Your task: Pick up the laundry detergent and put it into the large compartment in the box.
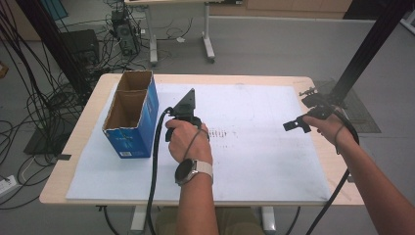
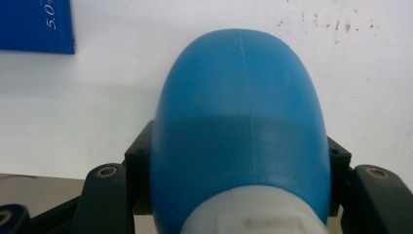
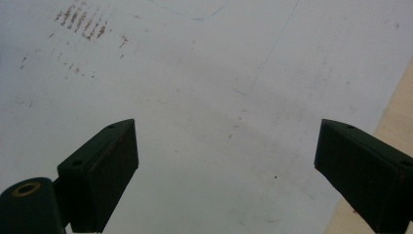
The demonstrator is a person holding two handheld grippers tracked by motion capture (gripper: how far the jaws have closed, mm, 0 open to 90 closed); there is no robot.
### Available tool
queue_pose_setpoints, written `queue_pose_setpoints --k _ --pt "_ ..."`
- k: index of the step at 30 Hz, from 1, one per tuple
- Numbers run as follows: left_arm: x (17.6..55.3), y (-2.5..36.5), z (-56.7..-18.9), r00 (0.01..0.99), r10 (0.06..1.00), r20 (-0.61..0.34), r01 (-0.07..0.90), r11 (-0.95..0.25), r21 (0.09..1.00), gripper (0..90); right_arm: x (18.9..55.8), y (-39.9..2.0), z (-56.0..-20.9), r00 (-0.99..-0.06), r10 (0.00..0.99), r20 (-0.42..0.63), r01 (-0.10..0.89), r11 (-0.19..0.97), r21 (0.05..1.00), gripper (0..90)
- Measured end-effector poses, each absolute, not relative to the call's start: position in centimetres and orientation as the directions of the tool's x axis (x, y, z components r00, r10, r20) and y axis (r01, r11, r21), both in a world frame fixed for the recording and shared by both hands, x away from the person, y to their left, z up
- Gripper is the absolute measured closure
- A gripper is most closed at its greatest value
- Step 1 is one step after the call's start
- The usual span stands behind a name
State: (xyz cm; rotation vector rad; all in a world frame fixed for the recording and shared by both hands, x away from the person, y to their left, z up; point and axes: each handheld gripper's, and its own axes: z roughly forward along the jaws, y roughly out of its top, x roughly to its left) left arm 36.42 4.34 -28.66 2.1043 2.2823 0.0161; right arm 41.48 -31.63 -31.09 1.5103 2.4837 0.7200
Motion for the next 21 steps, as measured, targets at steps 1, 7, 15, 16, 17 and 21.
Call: queue_pose_setpoints --k 1,7,15,16,17,21 --pt "36.43 4.34 -28.66 -0.08 0.997 -0.02 0.996 0.08 0.032 38.2 41.48 -31.62 -31.08 -0.482 0.868 0.121 0.797 0.378 0.471 8.7" --pt "36.39 4.33 -28.64 -0.075 0.997 -0.02 0.997 0.076 0.032 38.2 41.5 -31.59 -31.17 -0.483 0.867 0.123 0.797 0.377 0.472 8.7" --pt "36.36 4.31 -28.64 -0.074 0.997 -0.02 0.997 0.075 0.032 38.2 41.5 -31.5 -31.12 -0.484 0.866 0.124 0.796 0.377 0.474 8.7" --pt "36.36 4.3 -28.65 -0.074 0.997 -0.02 0.997 0.074 0.033 38.2 41.5 -31.5 -31.11 -0.483 0.867 0.125 0.797 0.375 0.473 8.7" --pt "36.36 4.3 -28.64 -0.073 0.997 -0.02 0.997 0.073 0.032 38.2 41.5 -31.53 -31.11 -0.483 0.867 0.125 0.796 0.375 0.474 8.7" --pt "36.34 4.35 -28.63 -0.072 0.997 -0.022 0.997 0.073 0.032 38.2 41.5 -31.54 -31.12 -0.484 0.866 0.123 0.795 0.377 0.475 8.7"
